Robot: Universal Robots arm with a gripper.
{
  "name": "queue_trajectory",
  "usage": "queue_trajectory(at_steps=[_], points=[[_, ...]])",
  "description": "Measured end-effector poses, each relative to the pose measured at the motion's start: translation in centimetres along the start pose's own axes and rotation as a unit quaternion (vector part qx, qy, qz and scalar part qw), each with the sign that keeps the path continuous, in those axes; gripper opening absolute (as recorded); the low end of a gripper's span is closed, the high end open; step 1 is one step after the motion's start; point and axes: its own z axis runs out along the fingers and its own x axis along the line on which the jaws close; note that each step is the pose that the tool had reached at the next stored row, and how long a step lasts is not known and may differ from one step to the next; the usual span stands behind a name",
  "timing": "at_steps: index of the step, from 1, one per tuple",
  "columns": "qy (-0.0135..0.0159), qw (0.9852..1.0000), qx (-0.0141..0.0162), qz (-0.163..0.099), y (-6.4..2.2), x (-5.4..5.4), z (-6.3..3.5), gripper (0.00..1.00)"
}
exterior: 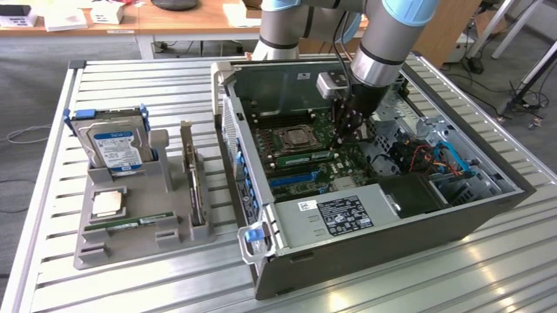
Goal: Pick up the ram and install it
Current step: 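Press down the ram until it locks into place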
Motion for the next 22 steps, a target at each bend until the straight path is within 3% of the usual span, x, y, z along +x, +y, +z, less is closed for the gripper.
queue_trajectory(at_steps=[22], points=[[-0.0002,1.0,0.0001,0.0,-0.02,0.02,0.55,0.11]])
